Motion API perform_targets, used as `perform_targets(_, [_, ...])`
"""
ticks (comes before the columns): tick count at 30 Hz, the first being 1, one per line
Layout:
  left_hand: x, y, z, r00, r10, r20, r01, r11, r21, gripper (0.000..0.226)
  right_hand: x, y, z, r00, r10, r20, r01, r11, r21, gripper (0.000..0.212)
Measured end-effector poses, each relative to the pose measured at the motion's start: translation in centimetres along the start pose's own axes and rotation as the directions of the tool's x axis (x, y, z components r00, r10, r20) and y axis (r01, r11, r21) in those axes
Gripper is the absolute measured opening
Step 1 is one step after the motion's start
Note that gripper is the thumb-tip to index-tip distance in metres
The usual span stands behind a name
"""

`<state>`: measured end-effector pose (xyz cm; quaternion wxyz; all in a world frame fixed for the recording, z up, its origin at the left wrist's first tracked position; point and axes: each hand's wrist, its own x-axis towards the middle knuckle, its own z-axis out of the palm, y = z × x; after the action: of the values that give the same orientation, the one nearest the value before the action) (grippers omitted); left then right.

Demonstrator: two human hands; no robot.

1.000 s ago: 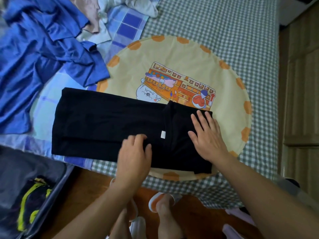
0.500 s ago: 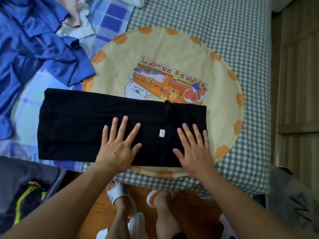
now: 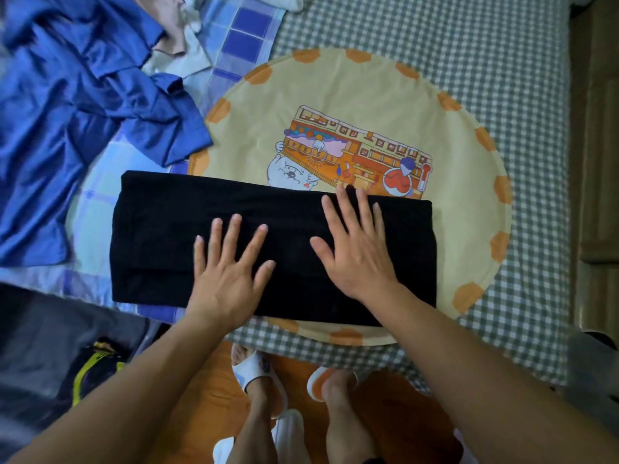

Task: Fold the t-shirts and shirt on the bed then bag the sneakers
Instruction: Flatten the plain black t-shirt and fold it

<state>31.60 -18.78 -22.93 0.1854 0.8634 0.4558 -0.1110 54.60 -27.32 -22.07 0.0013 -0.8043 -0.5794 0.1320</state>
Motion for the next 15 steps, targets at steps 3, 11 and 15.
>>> perform_targets(3, [0.1,-6.6,-1.2,0.941,-0.337,-0.024,0.333,0.937,-0.102,0.062,0.5,0.0,2.5,0.997,0.008,0.077,0.001,0.993,-0.119,0.072])
perform_targets(11, [2.4,-13.6,-6.2,0.637,-0.762,0.118,0.677,0.479,-0.559,0.076,0.3,0.2,1.8,1.0,0.008,0.012,-0.009,0.998,0.056,0.066])
perform_targets(15, [1.6,-14.8,-10.1,0.738,-0.567,0.367,0.621,0.356,-0.699,0.04,-1.2,0.7,0.1,0.99,0.068,-0.125,-0.036,0.97,0.241,0.064])
